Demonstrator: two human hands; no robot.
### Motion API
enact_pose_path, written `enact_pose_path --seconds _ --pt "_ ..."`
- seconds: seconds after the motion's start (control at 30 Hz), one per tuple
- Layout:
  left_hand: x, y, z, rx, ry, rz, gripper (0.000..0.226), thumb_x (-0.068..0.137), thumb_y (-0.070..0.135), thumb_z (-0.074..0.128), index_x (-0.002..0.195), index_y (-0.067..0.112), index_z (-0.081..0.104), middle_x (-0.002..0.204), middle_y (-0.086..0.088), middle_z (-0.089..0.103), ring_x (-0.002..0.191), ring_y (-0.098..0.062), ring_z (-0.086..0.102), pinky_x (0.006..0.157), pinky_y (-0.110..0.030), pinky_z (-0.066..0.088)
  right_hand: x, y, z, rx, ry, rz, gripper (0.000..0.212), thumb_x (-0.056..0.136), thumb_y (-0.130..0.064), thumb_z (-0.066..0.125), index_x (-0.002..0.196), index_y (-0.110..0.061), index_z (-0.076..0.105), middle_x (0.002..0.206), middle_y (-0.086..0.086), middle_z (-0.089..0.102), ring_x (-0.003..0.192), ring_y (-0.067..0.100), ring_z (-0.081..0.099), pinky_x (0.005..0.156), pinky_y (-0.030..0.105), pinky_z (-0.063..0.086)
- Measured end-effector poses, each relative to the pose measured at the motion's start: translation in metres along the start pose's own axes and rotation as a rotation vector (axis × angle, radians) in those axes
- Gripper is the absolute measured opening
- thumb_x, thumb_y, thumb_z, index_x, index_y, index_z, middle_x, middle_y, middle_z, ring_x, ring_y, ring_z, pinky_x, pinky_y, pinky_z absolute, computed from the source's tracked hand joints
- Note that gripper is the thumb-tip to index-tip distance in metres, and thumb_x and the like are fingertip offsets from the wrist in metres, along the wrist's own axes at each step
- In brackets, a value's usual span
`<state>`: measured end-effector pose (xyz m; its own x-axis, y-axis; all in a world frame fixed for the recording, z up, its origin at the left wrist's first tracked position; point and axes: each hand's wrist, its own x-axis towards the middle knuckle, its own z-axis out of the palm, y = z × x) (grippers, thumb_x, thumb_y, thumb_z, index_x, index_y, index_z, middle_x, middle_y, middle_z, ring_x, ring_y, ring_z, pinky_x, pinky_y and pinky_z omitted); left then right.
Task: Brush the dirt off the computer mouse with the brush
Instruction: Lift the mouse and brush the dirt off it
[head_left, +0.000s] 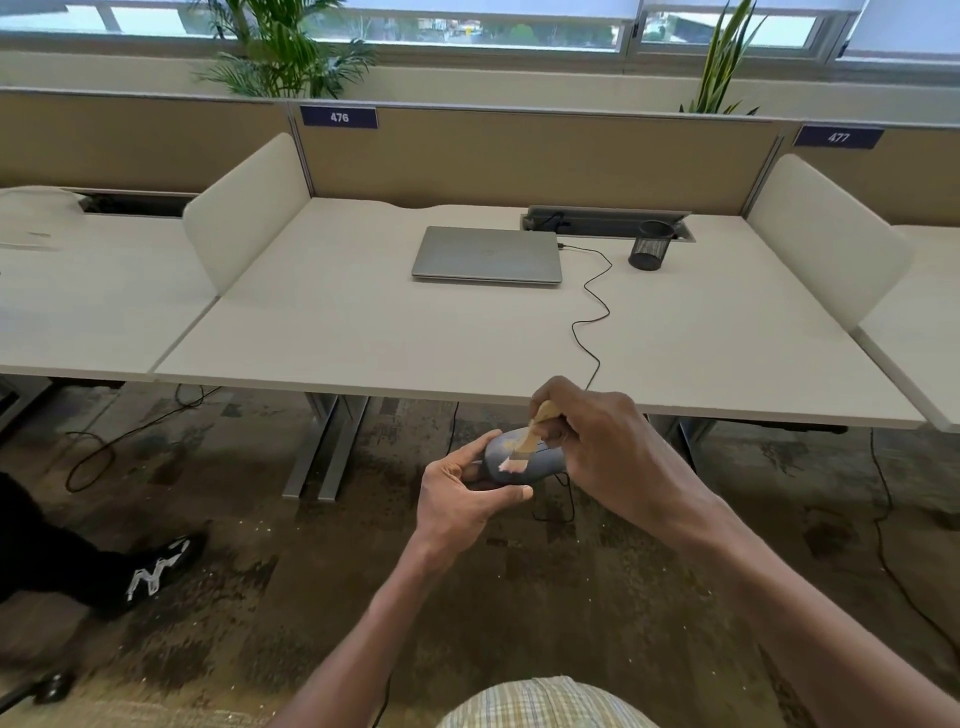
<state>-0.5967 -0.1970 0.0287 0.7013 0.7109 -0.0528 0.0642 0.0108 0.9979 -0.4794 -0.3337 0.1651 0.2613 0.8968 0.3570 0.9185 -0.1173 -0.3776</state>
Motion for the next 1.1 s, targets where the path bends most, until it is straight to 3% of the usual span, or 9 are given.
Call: enact_pose_path --seconds 0.1,0.23,0.3,0.47,0.83,1.1 --pt "0.000 0.000 0.002 0.001 -0.013 0.001 0.081 0.066 0.006 0.096 0.140 0.012 0.063 0.116 -0.005 0.078 0.101 -0.013 0.077 0.088 -0.032 0.063 0.009 0.002 0.002 -0.002 0.033 -0.011 0.034 0.088 0.007 0.065 0.109 -0.016 0.054 0.085 0.003 0.069 0.070 0.016 0.066 0.058 0.030 0.056" --pt "0.002 -0.001 0.001 -0.002 -0.010 -0.017 0.083 0.064 0.008 0.097 0.140 0.015 0.064 0.115 -0.003 0.079 0.102 -0.014 0.078 0.091 -0.040 0.063 0.010 0.000 -0.005 0.012 0.041 0.008 0.034 0.085 0.008 0.068 0.108 -0.014 0.057 0.083 0.000 0.067 0.065 0.010 0.058 0.054 0.013 0.044" --pt "0.003 -0.002 0.000 -0.007 -0.003 -0.026 0.082 0.064 0.007 0.098 0.139 0.014 0.064 0.115 -0.003 0.079 0.102 -0.015 0.078 0.092 -0.042 0.063 0.005 0.000 -0.007 -0.012 0.020 0.016 0.035 0.085 0.009 0.067 0.107 -0.016 0.056 0.080 -0.002 0.063 0.062 0.010 0.055 0.052 0.015 0.042" --pt "0.001 -0.002 0.001 -0.020 -0.021 -0.026 0.081 0.066 0.005 0.096 0.140 0.013 0.064 0.115 -0.001 0.079 0.104 -0.015 0.077 0.092 -0.041 0.063 0.011 0.004 -0.002 -0.029 0.031 0.005 0.037 0.085 0.011 0.066 0.107 -0.017 0.054 0.083 0.002 0.066 0.067 0.016 0.061 0.055 0.033 0.054" --pt "-0.001 0.005 0.002 -0.011 -0.016 -0.015 0.080 0.066 0.004 0.095 0.139 0.012 0.064 0.110 0.009 0.078 0.102 -0.012 0.077 0.091 -0.038 0.063 0.012 0.012 -0.006 -0.020 0.053 -0.005 0.032 0.086 0.012 0.066 0.105 -0.013 0.057 0.082 0.002 0.066 0.068 0.015 0.063 0.058 0.030 0.056" --pt "0.004 0.004 0.004 -0.011 -0.027 -0.018 0.083 0.066 0.004 0.095 0.141 0.013 0.062 0.115 0.000 0.078 0.103 -0.014 0.077 0.092 -0.039 0.063 0.011 0.011 -0.007 0.005 0.054 0.009 0.034 0.086 0.011 0.064 0.106 -0.014 0.055 0.085 0.003 0.068 0.073 0.016 0.066 0.061 0.033 0.058"
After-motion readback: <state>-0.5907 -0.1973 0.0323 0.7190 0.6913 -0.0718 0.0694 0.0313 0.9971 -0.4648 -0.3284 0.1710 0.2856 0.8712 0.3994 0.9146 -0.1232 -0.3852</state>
